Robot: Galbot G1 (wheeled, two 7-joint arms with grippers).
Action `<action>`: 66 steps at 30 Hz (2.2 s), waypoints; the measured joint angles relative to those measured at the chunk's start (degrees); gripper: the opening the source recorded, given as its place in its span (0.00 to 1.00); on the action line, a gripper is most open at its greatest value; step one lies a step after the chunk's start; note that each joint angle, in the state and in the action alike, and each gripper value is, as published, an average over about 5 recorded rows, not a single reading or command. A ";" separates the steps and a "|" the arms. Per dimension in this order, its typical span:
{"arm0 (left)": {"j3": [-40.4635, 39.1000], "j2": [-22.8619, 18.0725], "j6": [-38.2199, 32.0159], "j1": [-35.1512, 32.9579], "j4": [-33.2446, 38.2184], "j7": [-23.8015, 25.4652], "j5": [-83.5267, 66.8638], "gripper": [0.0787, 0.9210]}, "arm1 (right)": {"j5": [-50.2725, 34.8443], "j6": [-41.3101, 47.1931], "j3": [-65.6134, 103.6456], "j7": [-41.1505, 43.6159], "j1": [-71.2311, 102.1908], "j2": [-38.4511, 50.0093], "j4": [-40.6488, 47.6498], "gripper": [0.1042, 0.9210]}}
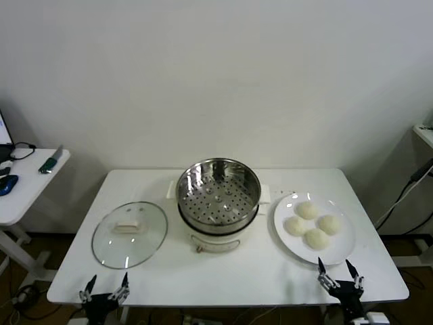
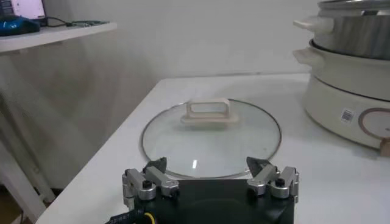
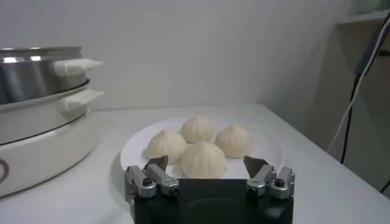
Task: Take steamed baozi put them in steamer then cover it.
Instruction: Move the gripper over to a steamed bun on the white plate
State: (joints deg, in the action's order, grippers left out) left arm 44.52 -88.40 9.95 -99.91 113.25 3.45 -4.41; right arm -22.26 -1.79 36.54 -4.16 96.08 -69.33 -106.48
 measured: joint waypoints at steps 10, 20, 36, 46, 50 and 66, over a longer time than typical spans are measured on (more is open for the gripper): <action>-0.48 0.00 -0.13 0.30 -0.02 0.23 0.08 0.88 | 2.70 9.59 -1.29 0.17 -8.54 5.56 -0.30 0.88; -0.69 0.30 -0.13 0.69 -0.02 0.47 0.31 0.88 | 5.33 17.45 -8.72 4.65 -24.65 17.10 5.68 0.88; -1.05 0.90 -0.69 0.04 0.04 0.72 1.02 0.88 | 14.23 18.86 -41.06 30.64 -61.93 37.94 19.33 0.88; -1.56 1.17 -1.78 -1.05 -0.43 0.56 1.49 0.88 | 16.96 15.54 -72.89 49.15 -92.84 38.63 30.44 0.88; -1.60 1.16 -2.15 -1.46 -0.46 0.49 1.50 0.88 | 16.88 14.27 -83.65 54.53 -102.25 36.31 35.11 0.88; -0.66 0.88 -2.61 -1.20 -1.38 0.40 1.43 0.88 | 15.97 12.52 -100.94 64.67 -112.75 23.31 52.39 0.88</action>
State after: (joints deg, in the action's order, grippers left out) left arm 43.85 -87.51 7.34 -101.11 111.87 3.84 -2.98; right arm -6.29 10.73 -64.41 60.51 -16.68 -46.02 -54.10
